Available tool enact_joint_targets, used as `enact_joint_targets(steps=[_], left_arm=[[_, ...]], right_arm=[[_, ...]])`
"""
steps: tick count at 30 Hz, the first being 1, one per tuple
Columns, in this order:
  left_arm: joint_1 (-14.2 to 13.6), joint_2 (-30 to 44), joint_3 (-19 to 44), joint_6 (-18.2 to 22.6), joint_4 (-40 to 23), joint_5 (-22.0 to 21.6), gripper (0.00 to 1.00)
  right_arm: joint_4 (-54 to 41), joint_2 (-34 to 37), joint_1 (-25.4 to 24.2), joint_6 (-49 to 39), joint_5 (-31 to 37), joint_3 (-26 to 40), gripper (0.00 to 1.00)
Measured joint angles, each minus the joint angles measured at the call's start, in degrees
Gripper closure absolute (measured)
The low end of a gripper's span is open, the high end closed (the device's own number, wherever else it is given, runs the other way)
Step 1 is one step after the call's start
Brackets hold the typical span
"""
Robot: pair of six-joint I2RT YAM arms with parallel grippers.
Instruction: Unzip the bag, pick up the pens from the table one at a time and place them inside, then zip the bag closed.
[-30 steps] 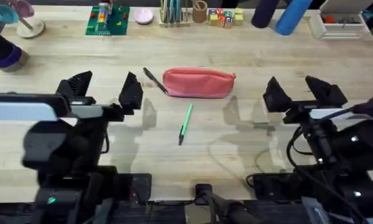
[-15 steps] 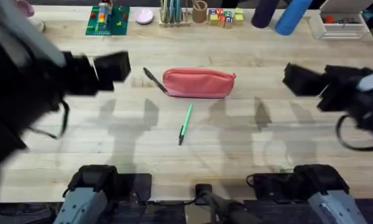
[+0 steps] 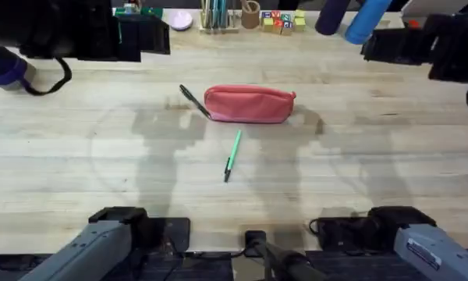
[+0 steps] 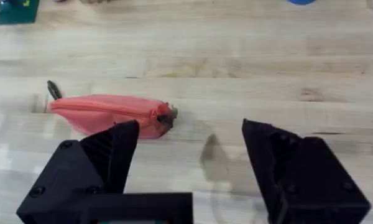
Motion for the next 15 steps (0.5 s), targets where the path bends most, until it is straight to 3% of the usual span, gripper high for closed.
enact_joint_targets(steps=[15], left_arm=[[0.0, 0.4, 0.1, 0.7, -0.6, 1.5, 0.008]], right_arm=[[-0.3, 1.1, 0.0, 0.1, -0.8, 0.9, 0.006]])
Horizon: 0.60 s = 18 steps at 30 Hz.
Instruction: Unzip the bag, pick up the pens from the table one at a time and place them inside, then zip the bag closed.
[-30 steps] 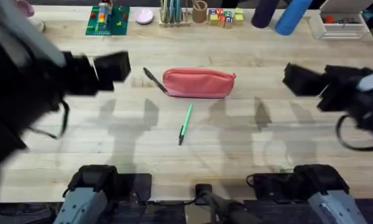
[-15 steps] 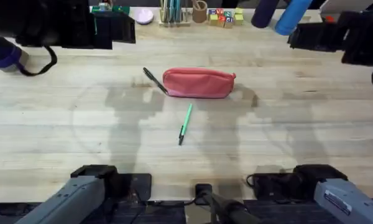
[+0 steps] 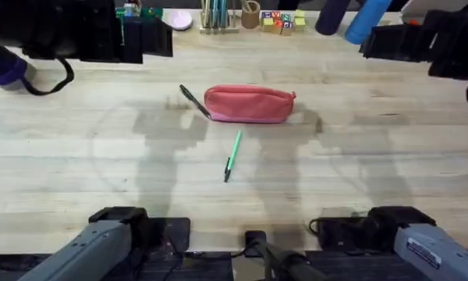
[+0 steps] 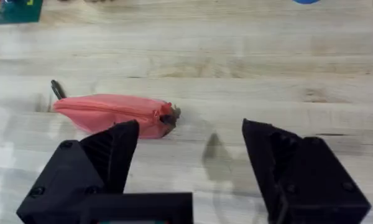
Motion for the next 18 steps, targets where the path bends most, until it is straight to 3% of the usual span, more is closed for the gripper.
enact_joint_targets(steps=[4, 8, 18], left_arm=[[0.0, 0.0, 0.0, 1.1, 0.0, 0.2, 0.008], [0.0, 0.0, 0.0, 7.8, 0.0, 1.6, 0.008], [0.0, 0.0, 0.0, 32.9, 0.0, 14.7, 0.007]], right_arm=[[0.0, 0.0, 0.0, 0.0, 0.0, 0.0, 0.006], [0.0, 0.0, 0.0, 0.0, 0.0, 0.0, 0.006], [0.0, 0.0, 0.0, 0.0, 0.0, 0.0, 0.006]])
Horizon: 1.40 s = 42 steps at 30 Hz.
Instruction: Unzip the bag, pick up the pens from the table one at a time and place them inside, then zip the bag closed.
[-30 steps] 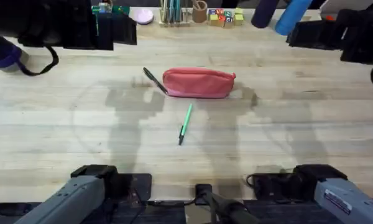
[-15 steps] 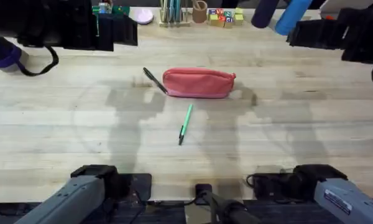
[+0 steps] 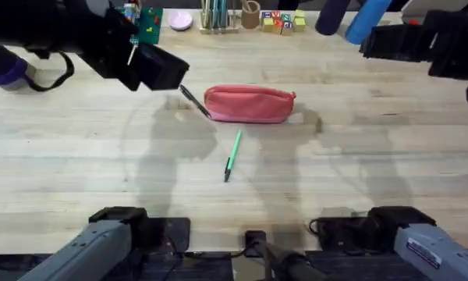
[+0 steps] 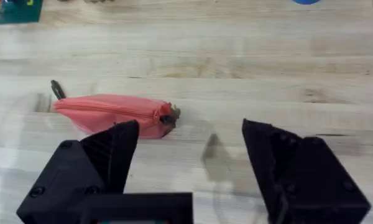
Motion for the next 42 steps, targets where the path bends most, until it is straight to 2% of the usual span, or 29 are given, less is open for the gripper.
enact_joint_targets(steps=[6, 10, 15, 20, 27, 42], left_arm=[[0.0, 0.0, 0.0, 13.3, 0.0, 6.7, 0.007], [0.0, 1.0, 0.0, 20.8, 0.0, 9.8, 0.007], [0.0, 4.5, 0.0, 28.3, 0.0, 12.6, 0.007], [0.0, 8.4, 0.0, 33.8, 0.0, 13.8, 0.008], [0.0, 13.1, 0.0, 37.0, 0.0, 14.0, 0.008], [0.0, 19.9, 0.0, 37.9, -1.9, 14.1, 0.008]], right_arm=[[0.0, 0.0, 0.0, 0.0, 0.0, 0.0, 0.006], [0.2, 0.0, 0.0, 0.0, 0.0, 0.0, 0.006], [0.5, 0.0, 0.0, 0.0, 0.0, 0.0, 0.006], [1.1, 0.0, 0.0, 0.0, 0.0, 0.0, 0.006], [1.5, 0.0, 0.0, 0.0, 0.0, 0.0, 0.006], [1.5, 0.0, 0.0, 0.0, 0.0, 0.0, 0.006]])
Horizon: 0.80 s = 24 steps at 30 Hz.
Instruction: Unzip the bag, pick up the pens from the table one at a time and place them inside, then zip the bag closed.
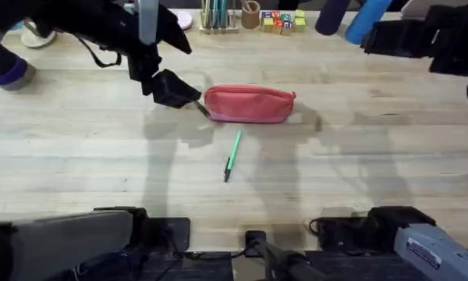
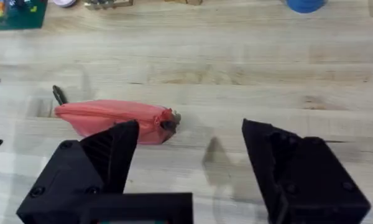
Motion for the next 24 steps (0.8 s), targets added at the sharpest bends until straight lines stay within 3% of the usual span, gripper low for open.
enact_joint_targets(steps=[12, 24], left_arm=[[0.0, 10.8, 0.0, 0.0, 0.3, 0.0, 0.008], [0.0, 18.0, 0.0, 0.0, 5.9, 2.9, 0.008]], right_arm=[[0.0, 0.0, 0.0, 0.0, 0.0, 0.0, 0.005], [0.1, 0.0, 0.0, 0.0, 0.0, 0.0, 0.005]])
